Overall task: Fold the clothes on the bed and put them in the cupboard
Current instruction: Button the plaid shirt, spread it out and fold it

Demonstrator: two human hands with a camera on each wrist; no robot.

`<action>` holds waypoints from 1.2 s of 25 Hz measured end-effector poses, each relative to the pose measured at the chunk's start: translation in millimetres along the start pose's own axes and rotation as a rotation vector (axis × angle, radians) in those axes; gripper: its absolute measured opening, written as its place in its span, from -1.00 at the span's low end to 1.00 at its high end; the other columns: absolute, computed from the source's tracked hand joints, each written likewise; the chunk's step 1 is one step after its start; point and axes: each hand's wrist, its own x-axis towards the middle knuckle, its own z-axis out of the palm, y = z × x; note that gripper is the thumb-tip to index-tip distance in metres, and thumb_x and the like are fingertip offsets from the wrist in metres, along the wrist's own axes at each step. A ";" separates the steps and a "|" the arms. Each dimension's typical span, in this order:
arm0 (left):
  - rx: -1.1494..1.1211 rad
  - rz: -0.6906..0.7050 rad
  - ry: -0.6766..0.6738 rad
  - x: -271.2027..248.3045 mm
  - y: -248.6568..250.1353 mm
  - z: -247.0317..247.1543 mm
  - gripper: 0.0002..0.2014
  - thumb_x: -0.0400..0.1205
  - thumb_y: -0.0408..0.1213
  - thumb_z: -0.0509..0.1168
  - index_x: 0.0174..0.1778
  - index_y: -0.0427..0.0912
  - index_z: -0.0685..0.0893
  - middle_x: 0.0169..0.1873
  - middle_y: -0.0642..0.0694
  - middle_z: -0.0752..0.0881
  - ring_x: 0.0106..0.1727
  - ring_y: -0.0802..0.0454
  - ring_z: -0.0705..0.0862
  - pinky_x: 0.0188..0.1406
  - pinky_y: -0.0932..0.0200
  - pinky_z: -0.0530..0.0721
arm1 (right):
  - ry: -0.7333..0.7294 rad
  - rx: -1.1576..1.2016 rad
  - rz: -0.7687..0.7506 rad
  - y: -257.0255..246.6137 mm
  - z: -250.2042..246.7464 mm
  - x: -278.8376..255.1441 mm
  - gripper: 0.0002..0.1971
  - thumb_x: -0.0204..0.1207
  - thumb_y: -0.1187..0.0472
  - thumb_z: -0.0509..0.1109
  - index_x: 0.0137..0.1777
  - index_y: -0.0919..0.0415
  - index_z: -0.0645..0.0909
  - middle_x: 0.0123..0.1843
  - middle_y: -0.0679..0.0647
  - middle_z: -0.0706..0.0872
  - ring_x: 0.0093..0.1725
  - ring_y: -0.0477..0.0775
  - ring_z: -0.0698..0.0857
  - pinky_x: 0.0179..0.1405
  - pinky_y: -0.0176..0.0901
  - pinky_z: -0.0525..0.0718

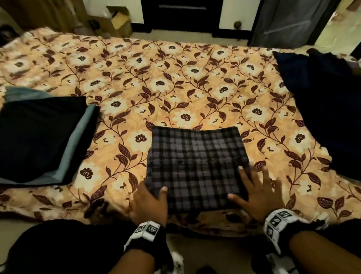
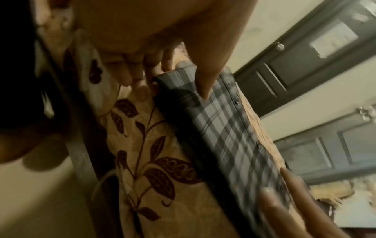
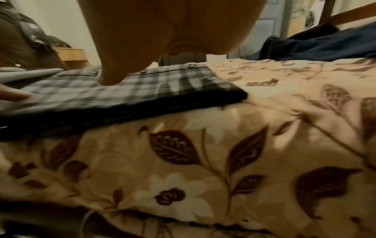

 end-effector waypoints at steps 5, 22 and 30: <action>-0.654 -0.287 -0.268 1.6 -5.5 1.6 -0.58 0.50 -0.39 0.52 0.26 -0.32 0.60 0.18 -0.27 0.72 0.07 -0.29 0.72 -0.11 -0.05 0.74 | 0.010 -0.075 -0.283 -88.5 15.0 -8.4 -0.07 0.43 -0.53 -0.06 0.68 -0.10 -0.28 0.71 -0.03 -0.33 0.68 0.17 -0.29 0.57 0.34 -0.26; -0.697 0.926 0.040 -57.8 82.9 -98.4 -0.35 0.75 -0.06 0.11 0.62 0.40 -0.14 0.66 0.32 0.10 0.68 0.21 0.13 0.60 0.26 0.23 | 0.277 1.363 -0.562 -58.9 -188.1 -85.1 -0.80 0.61 0.25 0.26 0.09 0.02 0.69 0.06 -0.01 0.80 0.08 0.02 0.76 0.00 -0.08 0.76; 0.336 0.784 -0.173 15.7 93.8 -8.9 -0.08 0.42 0.49 -0.54 0.71 0.15 -0.13 0.70 0.11 -0.17 0.72 -0.06 -0.21 0.63 -0.34 -0.18 | 0.184 0.635 -0.019 -2.1 -101.9 61.5 -0.29 0.66 0.00 0.24 0.70 0.13 -0.01 0.68 0.20 0.19 0.62 0.25 0.24 0.57 0.14 0.26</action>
